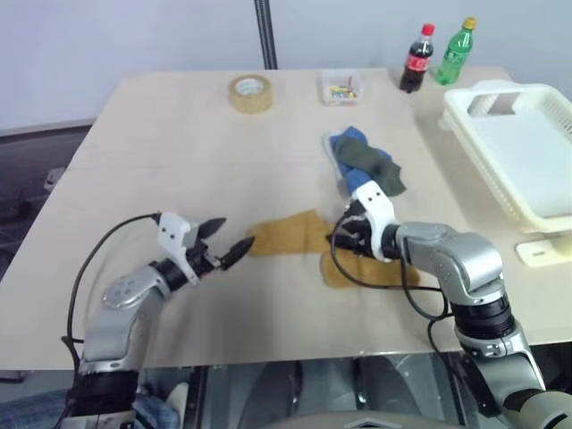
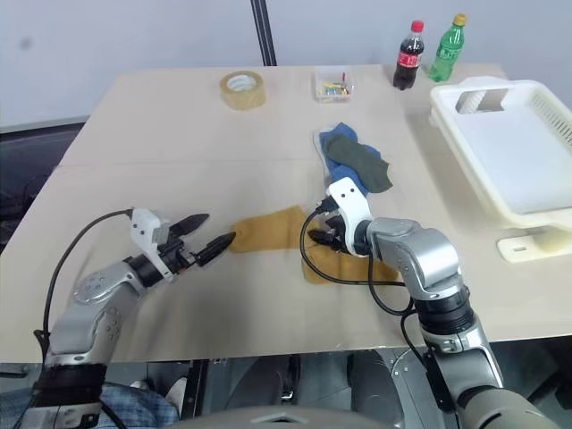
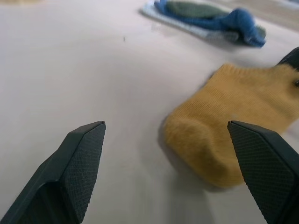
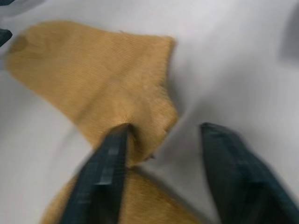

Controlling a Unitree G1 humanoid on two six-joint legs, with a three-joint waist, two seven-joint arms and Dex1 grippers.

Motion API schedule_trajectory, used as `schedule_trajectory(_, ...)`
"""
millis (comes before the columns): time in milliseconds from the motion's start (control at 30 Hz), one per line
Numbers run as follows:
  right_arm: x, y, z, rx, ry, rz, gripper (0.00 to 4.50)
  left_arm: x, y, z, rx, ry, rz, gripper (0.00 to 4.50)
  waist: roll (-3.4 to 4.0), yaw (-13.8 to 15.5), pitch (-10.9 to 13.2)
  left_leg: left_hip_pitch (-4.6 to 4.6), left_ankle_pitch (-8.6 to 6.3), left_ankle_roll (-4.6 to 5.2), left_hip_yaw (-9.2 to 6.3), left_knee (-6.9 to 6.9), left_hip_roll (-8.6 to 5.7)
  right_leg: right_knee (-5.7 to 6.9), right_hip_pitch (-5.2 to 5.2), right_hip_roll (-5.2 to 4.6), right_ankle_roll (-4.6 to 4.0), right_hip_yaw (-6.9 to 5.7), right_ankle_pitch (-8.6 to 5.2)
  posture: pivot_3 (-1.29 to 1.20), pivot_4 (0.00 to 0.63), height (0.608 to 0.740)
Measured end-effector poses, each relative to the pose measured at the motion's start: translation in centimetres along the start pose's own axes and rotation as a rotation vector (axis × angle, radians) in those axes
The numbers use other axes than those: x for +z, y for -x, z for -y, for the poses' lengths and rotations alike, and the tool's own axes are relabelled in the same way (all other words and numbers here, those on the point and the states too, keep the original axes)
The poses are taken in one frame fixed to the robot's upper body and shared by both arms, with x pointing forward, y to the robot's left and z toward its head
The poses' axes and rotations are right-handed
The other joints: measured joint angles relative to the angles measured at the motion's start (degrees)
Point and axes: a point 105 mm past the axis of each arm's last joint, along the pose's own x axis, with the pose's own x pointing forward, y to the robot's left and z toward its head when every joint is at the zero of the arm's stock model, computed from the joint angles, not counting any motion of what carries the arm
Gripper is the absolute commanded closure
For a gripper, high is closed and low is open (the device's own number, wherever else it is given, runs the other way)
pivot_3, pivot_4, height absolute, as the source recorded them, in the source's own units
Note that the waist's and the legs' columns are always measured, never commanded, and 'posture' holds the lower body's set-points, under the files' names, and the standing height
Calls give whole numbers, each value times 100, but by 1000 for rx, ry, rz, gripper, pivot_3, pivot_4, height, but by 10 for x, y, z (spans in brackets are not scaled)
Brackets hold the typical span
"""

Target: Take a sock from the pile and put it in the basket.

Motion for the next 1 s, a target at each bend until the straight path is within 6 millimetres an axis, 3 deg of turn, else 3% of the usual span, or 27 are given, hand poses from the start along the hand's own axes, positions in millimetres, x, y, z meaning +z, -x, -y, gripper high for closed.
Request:
schedule_trajectory(33,0,0,0,-3,2,3,4313,-1,-2,0,-6,10,-8,0,0,-2,0,0,0,0,-1,0,2,0,0,2,0,-1,0,0,150,738)
schedule_trajectory(67,1,0,1,-5,3,7,4453,-3,-4,0,-17,22,-20,0,0,-3,0,0,0,0,0,0,3,1,0,2,0,0,0,0,150,738)
schedule_trajectory(533,-4,-3,2,-38,61,1,4453,0,-7,2,-23,259,-110,0,6,6,-9,6,0,1,1,4,0,7,4,-1,0,4,0,0,150,738)
schedule_trajectory(633,-4,-4,2,-40,71,1,4500,-3,-5,5,-31,278,-134,805,18,7,-28,9,-1,1,3,4,0,6,6,-2,0,6,0,0,150,738)
schedule_trajectory(667,-4,-4,1,-40,73,4,4500,-7,-3,6,-32,290,-147,1381,23,7,-36,12,-1,1,3,3,0,7,8,-2,0,7,0,0,150,738)
schedule_trajectory(700,-5,-4,1,-41,73,3,4500,-8,-3,7,-34,295,-149,1381,24,8,-38,14,-1,1,4,3,0,7,9,-2,0,7,0,0,150,738)
schedule_trajectory(733,-5,-5,1,-42,73,2,4500,-9,-2,8,-39,306,-155,2049,24,11,-40,14,-1,2,3,3,1,8,10,-2,0,7,0,0,150,738)
schedule_trajectory(767,-5,-5,1,-42,74,2,4500,-11,0,10,-49,316,-176,2200,21,13,-43,15,-5,7,3,3,1,9,10,-2,0,7,0,0,150,738)
schedule_trajectory(800,-5,-5,1,-42,76,1,4500,-13,3,11,-60,329,-196,2933,26,11,-47,19,-9,14,6,3,0,9,12,-2,0,10,0,0,150,738)
schedule_trajectory(867,-6,-6,0,-43,81,0,4500,-16,5,14,-68,333,-226,3374,29,12,-55,27,-9,15,8,3,0,9,14,-3,0,13,-1,0,150,738)
schedule_trajectory(933,-5,-6,0,-48,81,2,4500,-19,7,16,-73,336,-247,4404,33,13,-58,33,-9,15,10,1,0,9,18,-3,0,15,-1,0,150,738)
schedule_trajectory(1000,-5,-6,0,-51,81,3,4500,-21,6,19,-86,343,-258,4485,33,22,-58,54,-12,20,10,-5,0,4,39,-3,0,15,-1,0,150,738)
